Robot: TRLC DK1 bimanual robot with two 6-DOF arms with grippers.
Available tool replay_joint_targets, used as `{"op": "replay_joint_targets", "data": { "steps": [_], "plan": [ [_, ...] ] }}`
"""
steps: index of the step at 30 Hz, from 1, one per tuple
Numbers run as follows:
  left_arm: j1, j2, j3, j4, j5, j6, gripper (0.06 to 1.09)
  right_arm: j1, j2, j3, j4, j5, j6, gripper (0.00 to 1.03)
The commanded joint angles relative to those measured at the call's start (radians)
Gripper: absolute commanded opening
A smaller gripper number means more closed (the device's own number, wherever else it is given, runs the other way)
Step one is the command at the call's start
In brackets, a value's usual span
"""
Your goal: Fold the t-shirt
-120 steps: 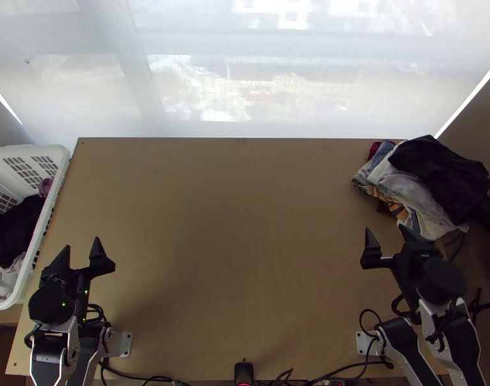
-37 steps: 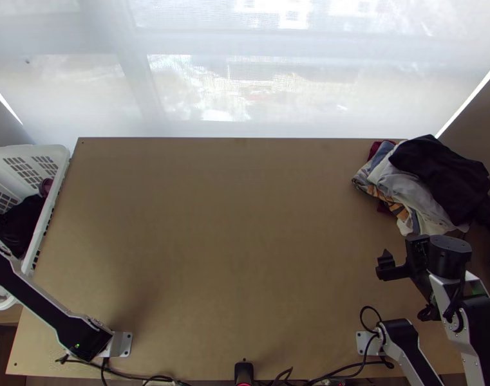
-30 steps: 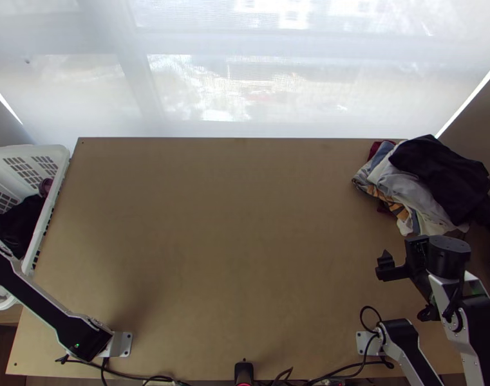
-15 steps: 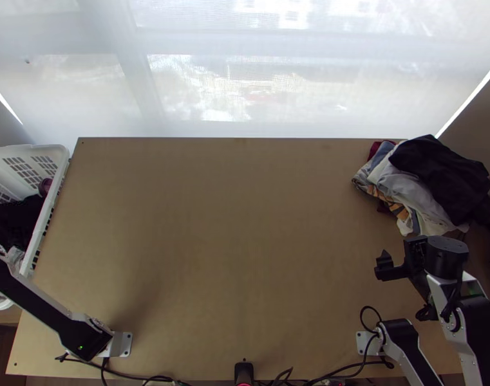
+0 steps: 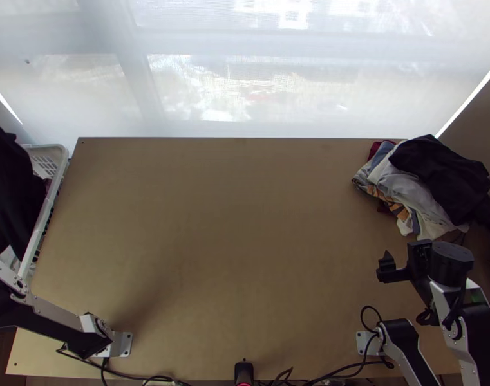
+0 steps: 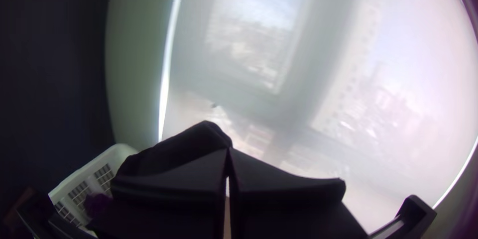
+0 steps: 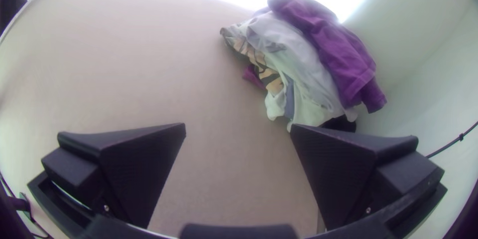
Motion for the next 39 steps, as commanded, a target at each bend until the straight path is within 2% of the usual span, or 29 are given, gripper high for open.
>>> {"op": "replay_joint_targets", "data": {
  "steps": [1,6,13,16,19,21,22,23,24,25,32,39],
  "plan": [
    [-0.296,-0.24,-0.031,0.018,0.088,-0.008,0.09,-0.004,-0.02,-0.01,-0.002,0.0,0.003,0.98],
    [-0.691,-0.395,-0.261,0.028,0.079,-0.011,0.09,-0.012,-0.026,-0.005,-0.002,0.0,0.005,0.98],
    [-1.337,-0.512,-0.6,0.025,-0.107,-0.034,0.09,-0.026,-0.057,0.001,-0.029,0.0,0.006,0.98],
    [-1.538,-0.526,-0.724,0.028,-0.17,-0.051,0.09,-0.032,-0.069,0.003,-0.039,0.001,0.006,0.98],
    [-1.639,-0.523,-0.799,0.047,-0.171,-0.09,0.11,-0.043,-0.08,0.001,-0.042,0.0,0.008,0.98],
    [-1.652,-0.515,-0.807,0.044,-0.161,-0.139,0.28,-0.047,-0.086,0.001,-0.043,0.0,0.013,0.98],
    [-1.653,-0.513,-0.807,0.036,-0.158,-0.177,0.45,-0.05,-0.088,0.0,-0.043,0.0,0.013,0.98],
    [-1.65,-0.513,-0.802,0.022,-0.158,-0.212,0.73,-0.05,-0.092,-0.002,-0.043,0.0,0.013,0.98],
    [-1.65,-0.509,-0.786,-0.004,-0.156,-0.214,0.96,-0.052,-0.097,-0.003,-0.043,0.0,0.013,0.98],
    [-1.647,-0.504,-0.772,-0.025,-0.158,-0.214,1.03,-0.052,-0.098,-0.005,-0.043,0.0,0.013,0.98],
    [-1.506,-0.544,-0.752,-0.079,-0.159,-0.185,1.03,-0.046,-0.078,0.023,-0.01,-0.002,0.011,0.98],
    [-1.287,-0.587,-0.899,-0.056,-0.159,-0.122,1.03,0.03,0.024,0.135,-0.003,-0.007,0.005,0.98]
  ]
}}
